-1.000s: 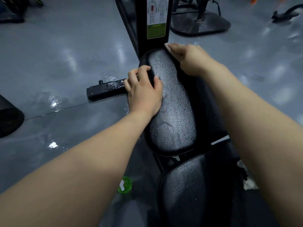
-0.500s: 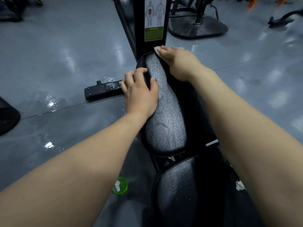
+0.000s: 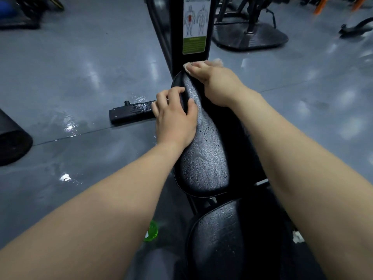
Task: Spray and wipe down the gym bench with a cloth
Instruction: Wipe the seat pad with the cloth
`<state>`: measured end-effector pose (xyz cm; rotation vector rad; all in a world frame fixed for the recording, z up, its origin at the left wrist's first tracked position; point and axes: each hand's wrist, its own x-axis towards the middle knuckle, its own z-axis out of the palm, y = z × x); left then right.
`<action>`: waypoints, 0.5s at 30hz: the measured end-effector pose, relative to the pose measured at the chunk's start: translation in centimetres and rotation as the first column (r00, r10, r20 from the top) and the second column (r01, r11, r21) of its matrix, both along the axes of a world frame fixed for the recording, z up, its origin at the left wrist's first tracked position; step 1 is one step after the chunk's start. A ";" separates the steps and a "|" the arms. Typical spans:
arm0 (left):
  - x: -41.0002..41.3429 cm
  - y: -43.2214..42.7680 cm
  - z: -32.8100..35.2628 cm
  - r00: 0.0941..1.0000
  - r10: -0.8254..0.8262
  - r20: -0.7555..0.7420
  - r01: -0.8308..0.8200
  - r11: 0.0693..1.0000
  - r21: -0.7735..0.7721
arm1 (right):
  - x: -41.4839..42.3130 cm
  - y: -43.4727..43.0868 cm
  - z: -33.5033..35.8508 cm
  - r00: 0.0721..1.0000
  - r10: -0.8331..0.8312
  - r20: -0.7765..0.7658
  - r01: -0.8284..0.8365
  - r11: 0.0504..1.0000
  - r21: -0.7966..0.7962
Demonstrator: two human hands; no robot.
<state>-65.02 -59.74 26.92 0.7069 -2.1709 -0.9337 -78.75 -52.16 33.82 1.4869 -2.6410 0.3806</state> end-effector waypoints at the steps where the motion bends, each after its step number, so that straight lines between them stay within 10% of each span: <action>1: 0.0 0.0 0.0 1.000 0.001 0.005 -0.001 1.000 -0.002 | 0.6 0.7 -0.2 1.000 0.030 0.004 -0.030 0.999 -0.017; 15: 0.1 -0.4 0.0 1.000 0.015 0.023 -0.015 1.000 -0.007 | 1.0 0.3 -0.2 0.994 0.104 -0.041 -0.103 0.994 0.034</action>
